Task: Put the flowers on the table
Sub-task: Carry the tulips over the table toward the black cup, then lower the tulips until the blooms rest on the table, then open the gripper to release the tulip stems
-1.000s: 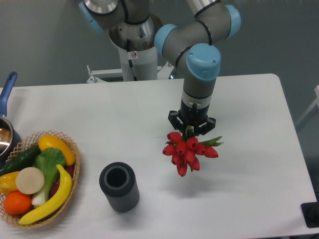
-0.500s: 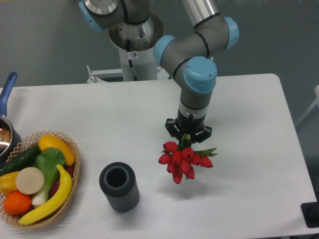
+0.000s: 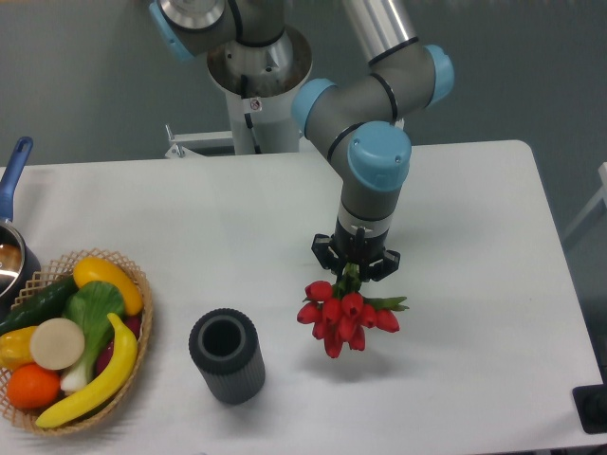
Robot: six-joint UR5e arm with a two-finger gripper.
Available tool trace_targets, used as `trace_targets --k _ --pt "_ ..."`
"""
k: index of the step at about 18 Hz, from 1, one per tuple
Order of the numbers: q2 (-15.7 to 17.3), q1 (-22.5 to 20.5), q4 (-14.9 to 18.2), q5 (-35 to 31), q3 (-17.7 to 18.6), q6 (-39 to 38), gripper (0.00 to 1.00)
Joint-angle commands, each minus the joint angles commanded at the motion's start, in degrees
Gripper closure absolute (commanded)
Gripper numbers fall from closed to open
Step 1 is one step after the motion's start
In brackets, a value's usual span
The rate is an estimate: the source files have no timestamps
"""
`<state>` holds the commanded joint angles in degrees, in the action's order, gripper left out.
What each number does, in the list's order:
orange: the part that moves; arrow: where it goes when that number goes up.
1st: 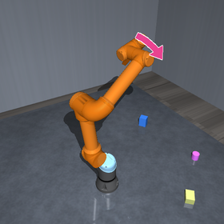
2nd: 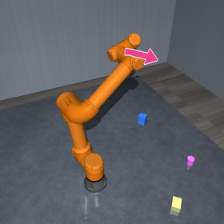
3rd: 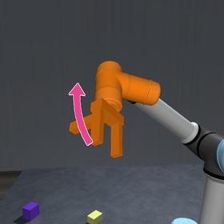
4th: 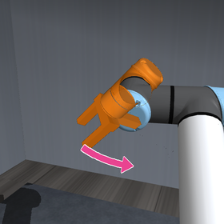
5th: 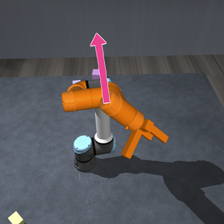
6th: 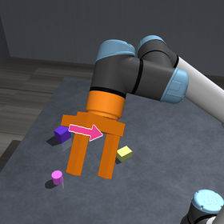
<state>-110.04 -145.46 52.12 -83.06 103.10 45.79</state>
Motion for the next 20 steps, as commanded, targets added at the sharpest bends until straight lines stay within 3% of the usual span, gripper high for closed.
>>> trace_targets --k 10,12,15,18,20 --pt "-0.09 0.44 0.0 0.0 0.09 0.0 0.53" --pt "-0.09 0.44 -0.09 0.0 0.09 0.09 0.36" --pt "0.0 0.35 -0.17 0.0 0.0 0.09 0.24" --pt "1.05 0.26 -0.26 0.0 -0.7 1.05 0.0" --pt "3.15 0.18 -0.35 0.0 -2.1 1.05 0.0"
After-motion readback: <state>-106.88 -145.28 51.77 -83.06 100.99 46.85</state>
